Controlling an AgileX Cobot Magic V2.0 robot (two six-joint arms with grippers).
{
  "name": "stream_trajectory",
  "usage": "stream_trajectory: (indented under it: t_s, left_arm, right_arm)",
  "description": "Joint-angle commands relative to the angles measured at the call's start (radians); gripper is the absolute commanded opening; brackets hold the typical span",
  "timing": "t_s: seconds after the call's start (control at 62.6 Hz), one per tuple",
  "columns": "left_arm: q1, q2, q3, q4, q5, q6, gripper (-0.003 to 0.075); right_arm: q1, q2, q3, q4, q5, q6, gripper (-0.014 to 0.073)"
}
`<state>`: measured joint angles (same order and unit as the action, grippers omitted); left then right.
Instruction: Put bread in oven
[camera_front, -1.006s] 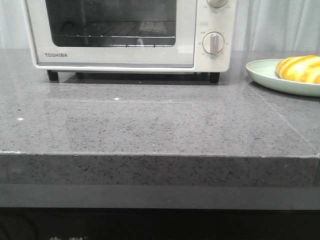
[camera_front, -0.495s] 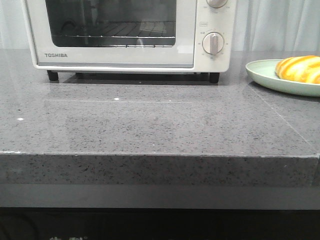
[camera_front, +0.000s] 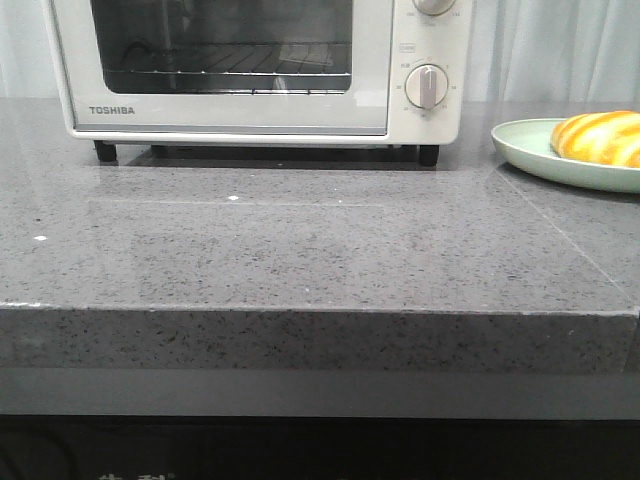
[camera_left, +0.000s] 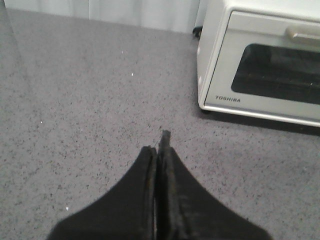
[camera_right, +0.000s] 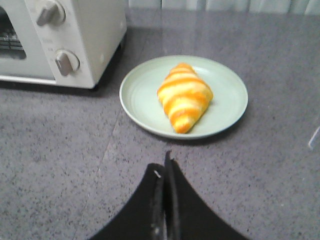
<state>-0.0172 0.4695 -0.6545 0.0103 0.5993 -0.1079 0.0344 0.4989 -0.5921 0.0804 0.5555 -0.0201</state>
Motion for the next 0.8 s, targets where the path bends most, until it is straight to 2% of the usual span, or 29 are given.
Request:
stream_trajectory:
  t_s: [0.0,0.319,0.399,0.479,0.782]
  left_arm:
    - [0.002,0.061,-0.034,-0.010,-0.067,0.002,-0.0018]
    - [0.002,0.195,-0.034,0.025,-0.076,0.041,-0.0018]
    - [0.002,0.199,-0.034,0.037,-0.077,0.041,-0.0018]
    - [0.002,0.199,-0.034,0.037,-0.077,0.041,-0.0018]
    - [0.002,0.199,-0.034,0.037,-0.077,0.041,-0.0018]
  right_arm:
    - [0.001,0.059,-0.034,-0.009,-0.040,-0.005,-0.0067]
    - [0.001,0.147,-0.034,-0.011,0.001,-0.005,-0.0066]
    - [0.001,0.147,-0.034,-0.011,0.001,-0.005,-0.0041]
    - [0.001,0.147,-0.034,-0.011,0.004,-0.005,0.0023]
    - [0.001,0.147,-0.034,-0.012,0.013,-0.005,0.0446]
